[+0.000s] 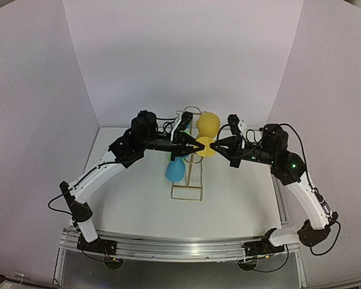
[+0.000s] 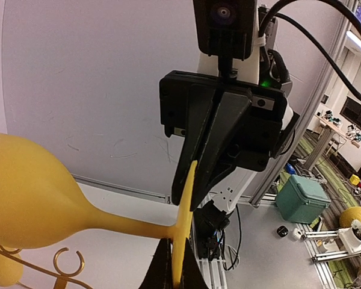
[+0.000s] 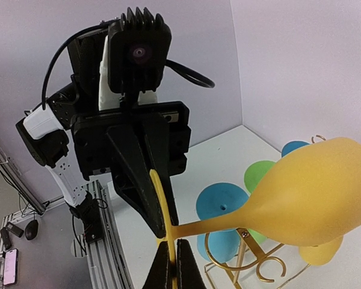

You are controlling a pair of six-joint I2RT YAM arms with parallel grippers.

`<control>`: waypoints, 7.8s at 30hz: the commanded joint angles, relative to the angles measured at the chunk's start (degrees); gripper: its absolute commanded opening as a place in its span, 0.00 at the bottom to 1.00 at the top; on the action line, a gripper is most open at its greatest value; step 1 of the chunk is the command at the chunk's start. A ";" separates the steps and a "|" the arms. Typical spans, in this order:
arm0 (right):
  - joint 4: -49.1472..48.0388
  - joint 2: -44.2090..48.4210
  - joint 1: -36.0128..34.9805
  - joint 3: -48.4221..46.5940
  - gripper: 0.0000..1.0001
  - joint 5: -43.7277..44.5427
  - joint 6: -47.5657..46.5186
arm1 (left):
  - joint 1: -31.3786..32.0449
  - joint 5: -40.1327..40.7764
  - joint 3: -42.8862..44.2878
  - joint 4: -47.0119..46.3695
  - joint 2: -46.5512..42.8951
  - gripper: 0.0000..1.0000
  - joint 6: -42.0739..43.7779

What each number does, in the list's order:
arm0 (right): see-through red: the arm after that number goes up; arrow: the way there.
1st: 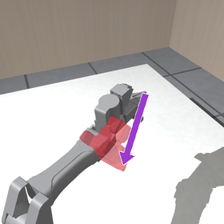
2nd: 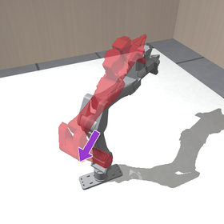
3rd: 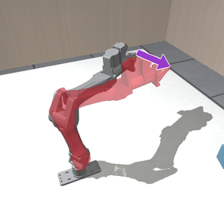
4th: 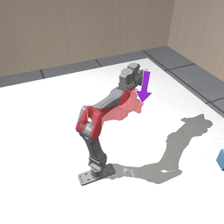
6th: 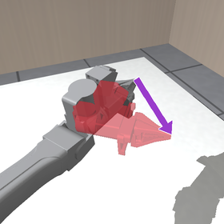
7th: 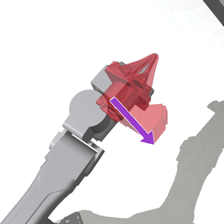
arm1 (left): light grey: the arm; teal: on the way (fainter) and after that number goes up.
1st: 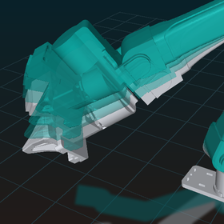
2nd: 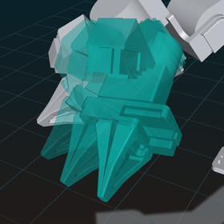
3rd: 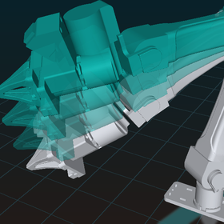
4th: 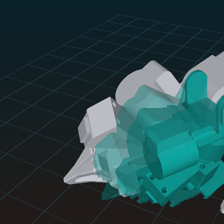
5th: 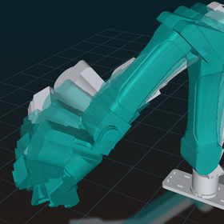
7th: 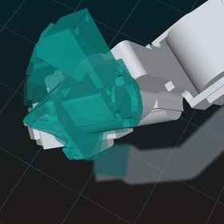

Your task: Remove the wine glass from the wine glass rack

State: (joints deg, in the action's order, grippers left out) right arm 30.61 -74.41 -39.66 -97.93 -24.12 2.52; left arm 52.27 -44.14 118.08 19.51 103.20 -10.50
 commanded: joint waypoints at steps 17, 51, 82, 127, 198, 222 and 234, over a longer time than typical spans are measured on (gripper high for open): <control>26.82 -0.55 -0.69 -18.17 0.82 18.64 20.70 | 1.90 12.42 -38.21 -0.90 -25.14 0.00 110.04; 36.29 -13.43 -0.68 -22.39 0.00 4.32 21.38 | 2.91 21.41 -45.55 -5.98 -26.16 0.01 113.71; 53.48 -7.57 13.86 -18.18 0.00 54.12 24.12 | 3.09 28.31 -52.03 -8.92 -34.44 0.99 73.48; 20.03 -19.91 25.46 18.47 0.17 39.91 14.32 | 2.85 31.03 -51.81 -9.01 -37.05 0.99 62.94; 11.58 -31.38 16.89 -20.39 0.54 13.00 33.38 | 0.21 29.24 -54.99 -10.81 -39.42 0.99 53.86; 10.31 -34.20 17.06 -21.57 0.28 5.93 40.49 | 0.22 28.68 -55.24 -11.35 -39.74 0.99 54.78; 10.17 -35.75 17.10 -22.76 0.11 4.66 41.37 | 0.15 29.02 -55.22 -11.36 -40.12 0.99 55.15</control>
State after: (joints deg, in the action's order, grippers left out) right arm 40.41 -109.59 -22.79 -119.13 -19.47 43.73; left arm 52.75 -14.86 62.85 10.00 64.66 44.79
